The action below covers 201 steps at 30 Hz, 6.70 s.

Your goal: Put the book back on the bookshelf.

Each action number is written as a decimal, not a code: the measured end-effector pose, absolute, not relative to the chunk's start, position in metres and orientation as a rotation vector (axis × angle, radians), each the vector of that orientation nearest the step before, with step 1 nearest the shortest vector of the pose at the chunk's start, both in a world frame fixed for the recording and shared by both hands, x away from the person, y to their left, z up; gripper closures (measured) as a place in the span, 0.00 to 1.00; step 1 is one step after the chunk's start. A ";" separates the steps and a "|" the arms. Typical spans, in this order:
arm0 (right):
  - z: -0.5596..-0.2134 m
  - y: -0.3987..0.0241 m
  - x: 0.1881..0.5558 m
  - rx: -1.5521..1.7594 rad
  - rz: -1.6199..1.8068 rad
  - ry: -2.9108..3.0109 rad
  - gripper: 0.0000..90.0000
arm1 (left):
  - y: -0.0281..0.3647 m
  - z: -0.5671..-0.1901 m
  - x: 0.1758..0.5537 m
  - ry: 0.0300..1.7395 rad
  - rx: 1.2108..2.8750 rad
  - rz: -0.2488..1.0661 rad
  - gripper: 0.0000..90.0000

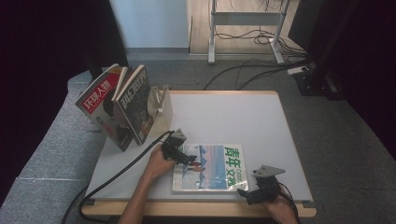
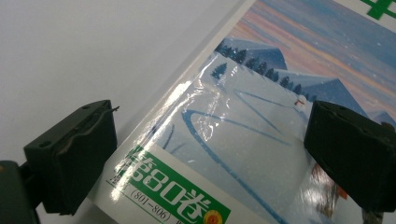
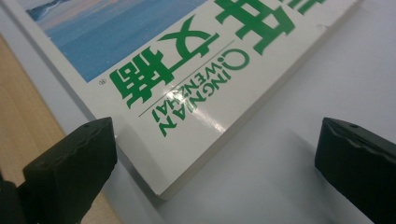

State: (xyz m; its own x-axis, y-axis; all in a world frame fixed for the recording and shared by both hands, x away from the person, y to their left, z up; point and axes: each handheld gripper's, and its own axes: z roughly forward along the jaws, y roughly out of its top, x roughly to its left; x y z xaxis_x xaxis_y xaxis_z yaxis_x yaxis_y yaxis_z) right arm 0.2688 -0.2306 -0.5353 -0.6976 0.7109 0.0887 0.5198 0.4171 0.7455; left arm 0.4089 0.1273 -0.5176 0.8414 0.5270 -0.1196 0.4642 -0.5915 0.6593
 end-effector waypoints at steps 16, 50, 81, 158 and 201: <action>-0.533 -0.245 0.296 1.146 1.083 2.345 0.00 | 0.138 -0.516 0.386 0.795 2.299 0.137 0.02; -0.530 -0.240 0.380 1.275 0.998 2.252 0.00 | 0.144 -0.513 0.342 0.821 2.339 0.134 0.00; -0.534 -0.231 0.390 1.254 1.019 2.272 0.02 | 0.199 -0.503 0.374 0.902 2.374 0.361 0.00; -0.510 -0.223 0.418 1.252 1.036 2.249 0.01 | 0.172 -0.529 0.335 0.798 2.311 0.288 0.00; -0.527 -0.159 0.421 1.124 1.150 2.510 0.00 | 0.172 -0.529 0.335 0.798 2.310 0.290 0.00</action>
